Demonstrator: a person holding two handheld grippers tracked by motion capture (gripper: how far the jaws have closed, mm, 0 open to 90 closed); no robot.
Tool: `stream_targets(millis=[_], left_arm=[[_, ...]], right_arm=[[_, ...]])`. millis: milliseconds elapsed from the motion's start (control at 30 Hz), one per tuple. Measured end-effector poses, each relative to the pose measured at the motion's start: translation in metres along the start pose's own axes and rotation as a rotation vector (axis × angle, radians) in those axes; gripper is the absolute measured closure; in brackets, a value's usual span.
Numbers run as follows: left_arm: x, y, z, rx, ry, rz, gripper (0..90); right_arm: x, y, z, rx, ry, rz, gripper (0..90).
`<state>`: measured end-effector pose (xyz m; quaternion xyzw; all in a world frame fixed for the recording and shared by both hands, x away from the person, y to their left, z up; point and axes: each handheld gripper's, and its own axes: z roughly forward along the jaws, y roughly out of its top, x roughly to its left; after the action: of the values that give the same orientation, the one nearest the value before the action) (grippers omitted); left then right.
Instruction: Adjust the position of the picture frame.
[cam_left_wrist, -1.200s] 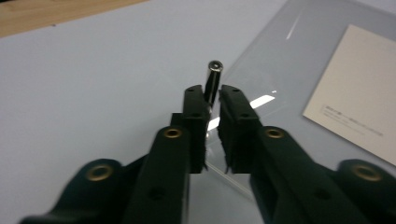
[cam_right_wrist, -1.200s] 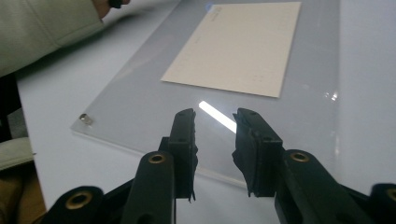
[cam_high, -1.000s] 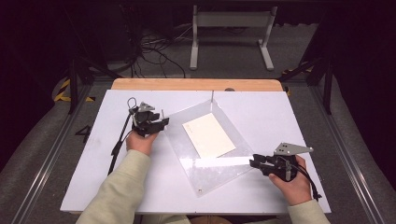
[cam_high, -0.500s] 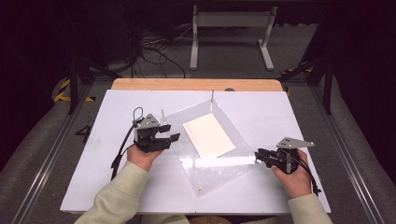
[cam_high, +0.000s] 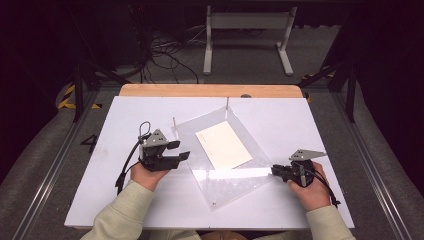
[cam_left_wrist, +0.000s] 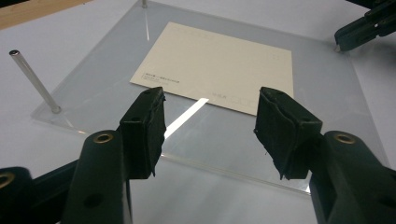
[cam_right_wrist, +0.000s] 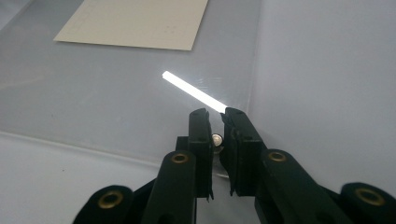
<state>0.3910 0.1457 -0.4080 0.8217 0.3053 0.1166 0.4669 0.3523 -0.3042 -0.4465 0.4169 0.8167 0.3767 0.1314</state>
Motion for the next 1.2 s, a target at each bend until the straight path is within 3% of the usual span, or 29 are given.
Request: stream_targets(millis=[67,200,333,500,600,900,1067,1200], left_arm=[[0.002,-0.001,0.0,-0.002,-0.004,-0.018,42.4],[0.003,-0.001,0.001,0.004,-0.004,-0.011,42.2],[0.007,-0.002,0.001,0.007,0.003,-0.023,42.1],[0.012,-0.004,0.0,-0.004,0.003,-0.046,41.9],[0.013,-0.004,0.0,0.0,0.0,-0.045,41.6],[0.015,-0.004,0.001,0.002,0.007,-0.043,41.0],[0.015,-0.005,0.001,0.0,0.005,-0.054,40.7],[0.015,-0.005,0.0,0.001,0.005,-0.057,40.6]], right_arm=[[0.001,0.0,0.0,0.004,-0.01,-0.016,82.5],[0.005,0.002,0.0,0.022,-0.008,-0.059,82.7],[0.014,0.003,0.0,0.065,0.075,-0.099,82.6],[0.033,0.006,0.0,0.13,0.142,-0.175,82.5],[0.046,0.008,0.001,0.175,0.206,-0.206,82.4],[0.075,0.007,0.006,0.201,0.3,-0.241,82.3],[0.09,0.003,0.01,0.189,0.385,-0.243,82.2],[0.102,0.002,0.013,0.187,0.407,-0.256,82.3]])
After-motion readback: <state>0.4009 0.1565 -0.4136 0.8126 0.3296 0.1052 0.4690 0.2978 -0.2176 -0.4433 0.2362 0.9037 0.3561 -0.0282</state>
